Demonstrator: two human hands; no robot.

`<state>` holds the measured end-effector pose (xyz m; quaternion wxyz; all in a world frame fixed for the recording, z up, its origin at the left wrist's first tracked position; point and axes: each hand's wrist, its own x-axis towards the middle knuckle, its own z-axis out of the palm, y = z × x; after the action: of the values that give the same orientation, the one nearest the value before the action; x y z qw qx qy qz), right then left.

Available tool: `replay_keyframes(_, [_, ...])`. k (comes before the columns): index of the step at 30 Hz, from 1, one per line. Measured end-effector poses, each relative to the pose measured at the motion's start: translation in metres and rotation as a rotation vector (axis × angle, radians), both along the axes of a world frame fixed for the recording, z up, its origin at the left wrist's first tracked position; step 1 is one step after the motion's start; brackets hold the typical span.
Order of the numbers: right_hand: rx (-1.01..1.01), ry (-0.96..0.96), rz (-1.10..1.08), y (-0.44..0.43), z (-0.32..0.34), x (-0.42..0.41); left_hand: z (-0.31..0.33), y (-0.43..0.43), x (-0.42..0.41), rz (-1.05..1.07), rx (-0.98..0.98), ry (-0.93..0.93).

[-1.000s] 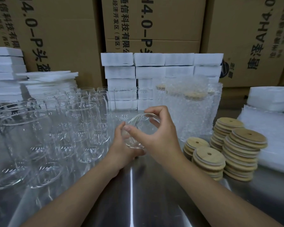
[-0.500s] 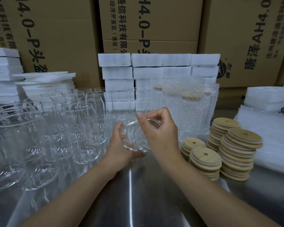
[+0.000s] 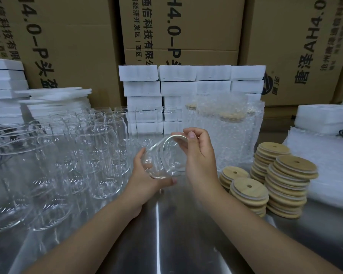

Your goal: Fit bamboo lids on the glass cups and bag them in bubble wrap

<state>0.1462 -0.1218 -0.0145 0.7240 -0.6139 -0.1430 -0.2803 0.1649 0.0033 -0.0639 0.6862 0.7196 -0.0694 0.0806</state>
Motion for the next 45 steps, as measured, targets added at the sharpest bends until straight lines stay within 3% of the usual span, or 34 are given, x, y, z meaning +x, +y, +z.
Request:
replay_keyframes(6, [0.034, 0.045, 0.094, 0.003, 0.000, 0.001, 0.003, 0.001, 0.000, -0.016, -0.092, 0.046])
replay_keyframes(20, [-0.266, -0.018, 0.237, 0.003, -0.004, -0.012, 0.007, 0.001, -0.003, -0.041, -0.085, 0.077])
replay_keyframes(27, [-0.395, -0.019, 0.145, 0.004, -0.009, -0.011, 0.010, 0.002, -0.004, -0.030, -0.015, 0.083])
replay_keyframes(38, [-0.218, 0.061, -0.033, 0.003, -0.005, -0.012, 0.004, -0.002, -0.003, 0.064, 0.180, -0.064])
replay_keyframes(45, [-0.138, 0.096, -0.031, 0.000, -0.001, -0.008, 0.005, -0.005, -0.011, 0.083, 0.208, -0.008])
